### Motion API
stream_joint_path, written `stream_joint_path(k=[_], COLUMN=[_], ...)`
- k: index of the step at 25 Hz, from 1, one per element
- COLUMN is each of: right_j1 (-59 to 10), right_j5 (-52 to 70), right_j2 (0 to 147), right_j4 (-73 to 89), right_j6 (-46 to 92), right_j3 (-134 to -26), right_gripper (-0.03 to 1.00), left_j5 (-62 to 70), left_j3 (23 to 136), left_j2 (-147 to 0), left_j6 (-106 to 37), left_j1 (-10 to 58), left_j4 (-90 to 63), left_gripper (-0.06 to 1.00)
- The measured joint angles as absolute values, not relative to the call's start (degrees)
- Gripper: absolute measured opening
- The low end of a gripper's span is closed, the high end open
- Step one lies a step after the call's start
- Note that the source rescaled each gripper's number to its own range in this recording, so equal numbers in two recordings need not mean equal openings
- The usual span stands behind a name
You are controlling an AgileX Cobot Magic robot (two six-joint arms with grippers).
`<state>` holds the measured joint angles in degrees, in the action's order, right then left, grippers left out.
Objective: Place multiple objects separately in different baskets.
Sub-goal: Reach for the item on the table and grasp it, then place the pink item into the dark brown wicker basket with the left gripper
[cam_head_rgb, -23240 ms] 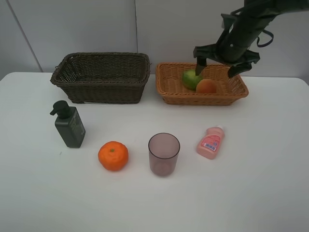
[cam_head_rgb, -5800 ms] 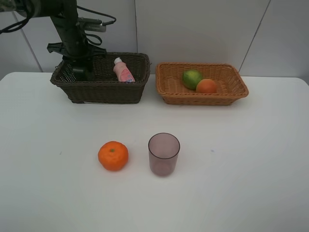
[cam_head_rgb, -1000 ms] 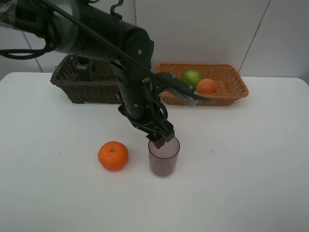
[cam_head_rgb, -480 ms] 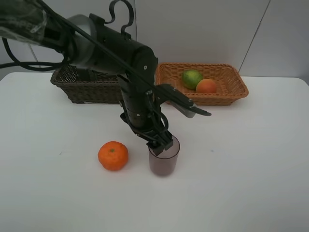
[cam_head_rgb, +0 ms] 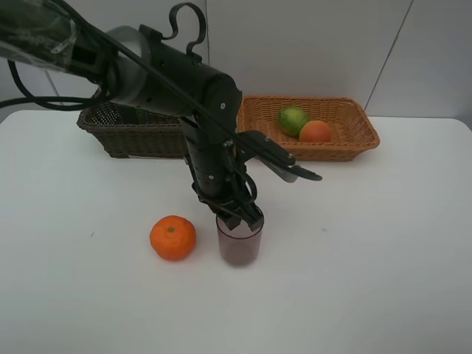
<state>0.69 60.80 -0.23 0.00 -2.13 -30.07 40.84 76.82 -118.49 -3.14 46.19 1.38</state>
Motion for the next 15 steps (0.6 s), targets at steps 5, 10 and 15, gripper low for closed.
stream_joint_path(k=[5,10,15], right_j1=[0.69,0.69,0.69], right_j5=[60.80,60.80,60.80], right_j2=[-0.23,-0.23,-0.23], right_j4=[0.00,0.00,-0.32], right_j6=[-2.13,-2.13,-2.13], right_j3=[-30.07,-30.07,-30.07], right_gripper=[0.79,0.79,0.79], left_j5=[40.45,40.40,40.67], left_j3=[76.82,76.82,76.82], left_j2=[-118.49,-118.49,-118.49], left_j6=[-3.16,-3.21,-3.21], left_j1=[46.19,46.19,46.19], left_j4=[1.42,1.42,1.42], left_gripper=[0.00,0.00,0.00])
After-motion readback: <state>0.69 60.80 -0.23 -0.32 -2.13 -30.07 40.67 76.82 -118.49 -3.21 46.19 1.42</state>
